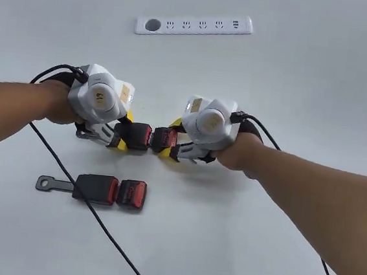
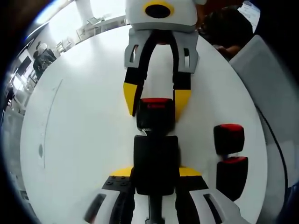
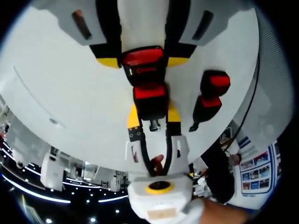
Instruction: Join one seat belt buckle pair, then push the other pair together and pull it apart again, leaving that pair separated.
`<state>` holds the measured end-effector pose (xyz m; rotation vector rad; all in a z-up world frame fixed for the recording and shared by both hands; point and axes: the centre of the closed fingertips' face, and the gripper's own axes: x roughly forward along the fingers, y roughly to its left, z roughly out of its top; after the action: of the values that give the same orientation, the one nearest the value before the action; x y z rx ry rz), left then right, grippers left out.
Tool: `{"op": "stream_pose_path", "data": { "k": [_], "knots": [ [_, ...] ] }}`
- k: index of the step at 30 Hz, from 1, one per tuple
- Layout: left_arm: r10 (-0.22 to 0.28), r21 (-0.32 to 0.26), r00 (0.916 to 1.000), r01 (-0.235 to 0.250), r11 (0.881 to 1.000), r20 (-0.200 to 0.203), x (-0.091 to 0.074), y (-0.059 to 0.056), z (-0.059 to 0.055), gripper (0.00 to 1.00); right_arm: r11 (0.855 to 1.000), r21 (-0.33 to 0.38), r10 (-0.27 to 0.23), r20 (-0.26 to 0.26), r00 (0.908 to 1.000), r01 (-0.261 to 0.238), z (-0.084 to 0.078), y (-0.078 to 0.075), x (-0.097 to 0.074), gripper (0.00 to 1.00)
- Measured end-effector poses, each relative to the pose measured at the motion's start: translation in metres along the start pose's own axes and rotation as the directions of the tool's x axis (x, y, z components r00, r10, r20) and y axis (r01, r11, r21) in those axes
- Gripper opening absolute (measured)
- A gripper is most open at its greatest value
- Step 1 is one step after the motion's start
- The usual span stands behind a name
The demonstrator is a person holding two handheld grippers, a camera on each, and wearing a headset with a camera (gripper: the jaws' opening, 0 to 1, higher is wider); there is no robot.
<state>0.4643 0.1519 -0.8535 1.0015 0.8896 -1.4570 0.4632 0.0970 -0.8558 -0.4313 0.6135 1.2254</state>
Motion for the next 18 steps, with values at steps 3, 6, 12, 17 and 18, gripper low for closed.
{"op": "stream_pose_path", "data": {
  "k": [3, 6, 12, 17, 18],
  "knots": [
    [-0.002, 0.000, 1.0000, 0.002, 1.000, 0.001, 0.000, 0.000, 0.000, 0.34, 1.000, -0.007, 0.006, -0.009, 0.9999, -0.006, -0.004, -0.002, -0.004, 0.34],
    [-0.004, -0.001, 1.0000, 0.004, 1.000, 0.006, 0.000, 0.000, 0.000, 0.34, 1.000, -0.007, 0.005, -0.015, 0.9999, -0.005, -0.007, -0.001, -0.007, 0.34],
    [-0.008, -0.015, 0.9997, 0.008, 1.000, 0.025, -0.001, 0.001, 0.000, 0.34, 1.000, -0.013, 0.009, -0.022, 0.9997, -0.009, -0.011, 0.000, -0.010, 0.34],
    [-0.004, -0.036, 0.9992, 0.005, 0.999, 0.039, -0.001, 0.001, -0.001, 0.34, 1.000, -0.011, 0.006, -0.021, 0.9998, -0.006, -0.017, -0.003, -0.015, 0.35],
    [-0.003, -0.036, 0.9992, 0.004, 0.999, 0.041, -0.001, 0.000, -0.001, 0.34, 1.000, -0.007, 0.004, -0.021, 0.9998, -0.004, -0.018, -0.003, -0.018, 0.35]
  ]
}}
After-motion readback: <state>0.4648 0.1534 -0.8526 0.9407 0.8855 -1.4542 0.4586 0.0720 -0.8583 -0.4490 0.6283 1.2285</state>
